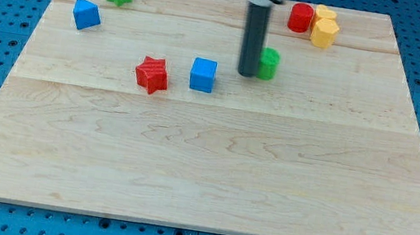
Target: Move the blue cube diagonally top right to the red star
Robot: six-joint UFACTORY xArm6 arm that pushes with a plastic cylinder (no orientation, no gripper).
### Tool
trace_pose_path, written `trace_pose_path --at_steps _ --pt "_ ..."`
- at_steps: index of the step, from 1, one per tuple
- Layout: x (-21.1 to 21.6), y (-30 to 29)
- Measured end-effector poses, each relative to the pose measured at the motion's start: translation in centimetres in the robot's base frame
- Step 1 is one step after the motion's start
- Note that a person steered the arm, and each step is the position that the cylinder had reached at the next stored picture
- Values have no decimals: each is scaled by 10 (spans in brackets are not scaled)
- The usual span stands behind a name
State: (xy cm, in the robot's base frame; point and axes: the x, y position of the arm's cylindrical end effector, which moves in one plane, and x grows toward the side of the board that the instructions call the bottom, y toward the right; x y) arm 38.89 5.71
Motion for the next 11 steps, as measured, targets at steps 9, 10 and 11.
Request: trace_pose_path --at_steps 9,10,11 --pt "-39 -101" --pt "-57 -43" --pt "-50 -33"
